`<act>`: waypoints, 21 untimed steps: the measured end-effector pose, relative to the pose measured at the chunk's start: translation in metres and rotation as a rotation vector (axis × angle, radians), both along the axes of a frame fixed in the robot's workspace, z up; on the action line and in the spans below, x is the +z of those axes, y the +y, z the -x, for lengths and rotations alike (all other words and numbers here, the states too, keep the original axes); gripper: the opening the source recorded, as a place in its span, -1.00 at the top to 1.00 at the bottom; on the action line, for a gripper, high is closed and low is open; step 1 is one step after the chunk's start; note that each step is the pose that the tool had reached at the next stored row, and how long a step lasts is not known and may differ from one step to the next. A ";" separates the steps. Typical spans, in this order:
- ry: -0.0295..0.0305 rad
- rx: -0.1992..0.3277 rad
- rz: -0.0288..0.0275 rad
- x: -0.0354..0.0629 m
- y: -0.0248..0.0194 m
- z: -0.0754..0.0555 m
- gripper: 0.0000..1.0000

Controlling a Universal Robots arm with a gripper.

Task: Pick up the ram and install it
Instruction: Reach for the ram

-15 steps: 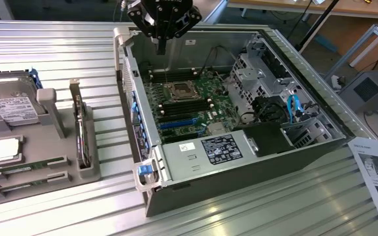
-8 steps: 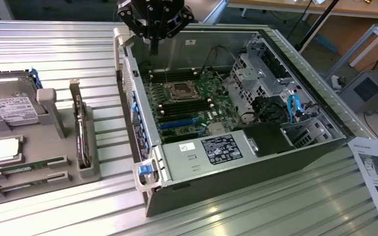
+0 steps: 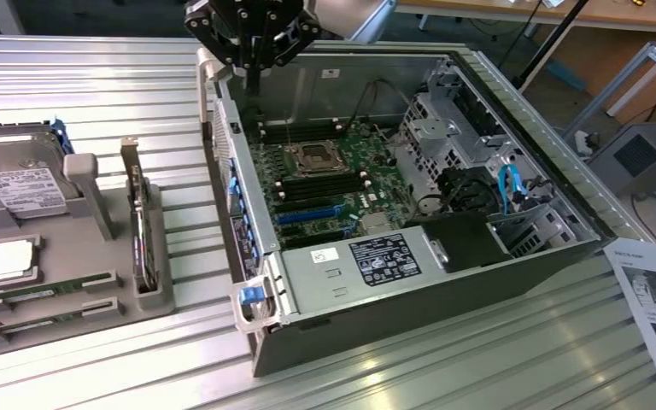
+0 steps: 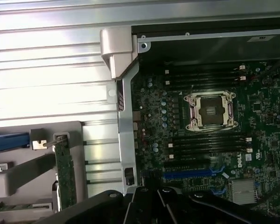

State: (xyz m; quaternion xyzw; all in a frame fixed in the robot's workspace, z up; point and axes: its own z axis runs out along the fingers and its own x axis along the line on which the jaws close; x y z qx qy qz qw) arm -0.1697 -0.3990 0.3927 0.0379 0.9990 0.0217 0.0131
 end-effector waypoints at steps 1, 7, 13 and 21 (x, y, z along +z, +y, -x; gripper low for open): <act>0.0000 0.000 0.0000 0.0000 0.0000 0.002 0.79; 0.0000 0.000 0.0000 -0.0001 0.0000 0.019 0.79; 0.0001 0.000 0.0001 -0.0003 0.0000 0.040 0.79; 0.0000 0.000 0.0001 -0.0006 0.0000 0.070 0.79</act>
